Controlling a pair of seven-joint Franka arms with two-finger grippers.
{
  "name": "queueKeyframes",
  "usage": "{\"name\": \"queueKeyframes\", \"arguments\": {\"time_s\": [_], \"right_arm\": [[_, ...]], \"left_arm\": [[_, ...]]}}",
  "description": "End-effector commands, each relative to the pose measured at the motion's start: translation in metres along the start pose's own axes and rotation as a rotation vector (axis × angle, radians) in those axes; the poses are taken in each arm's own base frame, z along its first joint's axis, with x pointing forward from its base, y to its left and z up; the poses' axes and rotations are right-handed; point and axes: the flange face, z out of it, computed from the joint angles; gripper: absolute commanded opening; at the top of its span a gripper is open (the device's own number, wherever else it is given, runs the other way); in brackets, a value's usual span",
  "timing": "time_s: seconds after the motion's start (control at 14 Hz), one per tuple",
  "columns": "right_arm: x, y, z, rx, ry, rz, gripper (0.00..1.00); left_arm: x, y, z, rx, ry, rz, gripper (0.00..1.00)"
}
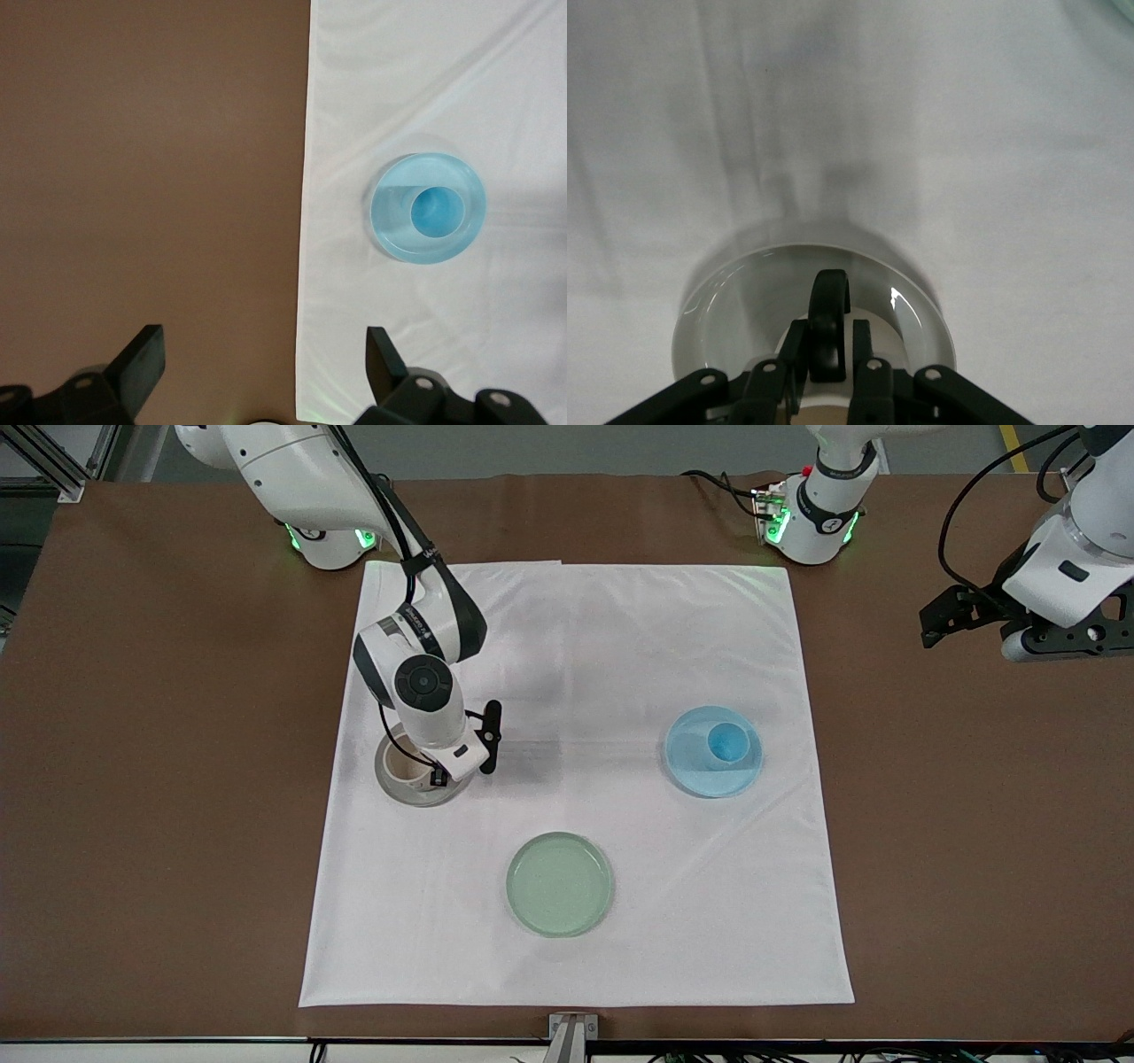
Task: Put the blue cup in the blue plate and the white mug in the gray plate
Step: 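Lower the white mug onto the gray plate with the right gripper, then open the right gripper and raise it away from the mug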
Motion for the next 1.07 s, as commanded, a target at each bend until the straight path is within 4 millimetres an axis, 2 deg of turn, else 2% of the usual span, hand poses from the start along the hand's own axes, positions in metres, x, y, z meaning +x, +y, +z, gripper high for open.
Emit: {"name": "queueKeyframes", "arguments": {"time_s": [0.0,0.29,0.5,0.57,0.64,0.79,0.93,1.0], "right_arm": [[-0.009,-0.002,-0.015,0.004,-0.008,0.0,1.0],[-0.017,-0.01,-0.08,-0.009,0.007,-0.001,1.0],[-0.031,-0.022,-0.129,0.011,0.012,0.005,1.0],[-0.044,-0.026,-0.15,0.02,0.012,0.018,1.0],[-0.057,-0.033,-0.171,0.031,0.007,0.024,1.0],[-0.096,-0.044,-0.218,0.05,0.007,0.061,1.0],[-0.156,-0.05,-0.257,0.077,0.009,0.142,1.0],[-0.189,-0.046,-0.27,0.082,0.017,0.197,1.0]], "left_arm": [[0.002,0.0,-0.002,-0.01,0.007,0.014,1.0],[0.001,-0.001,-0.005,-0.01,0.01,0.011,1.0],[-0.002,-0.002,-0.003,-0.008,-0.001,0.011,1.0],[-0.002,-0.002,-0.004,-0.008,0.002,0.011,1.0],[-0.003,-0.002,-0.007,-0.008,0.008,0.012,1.0],[-0.004,0.001,-0.006,-0.006,0.007,0.017,1.0],[0.0,0.001,-0.003,-0.008,0.007,0.015,1.0],[0.002,0.002,-0.003,-0.007,0.01,0.017,1.0]]}}
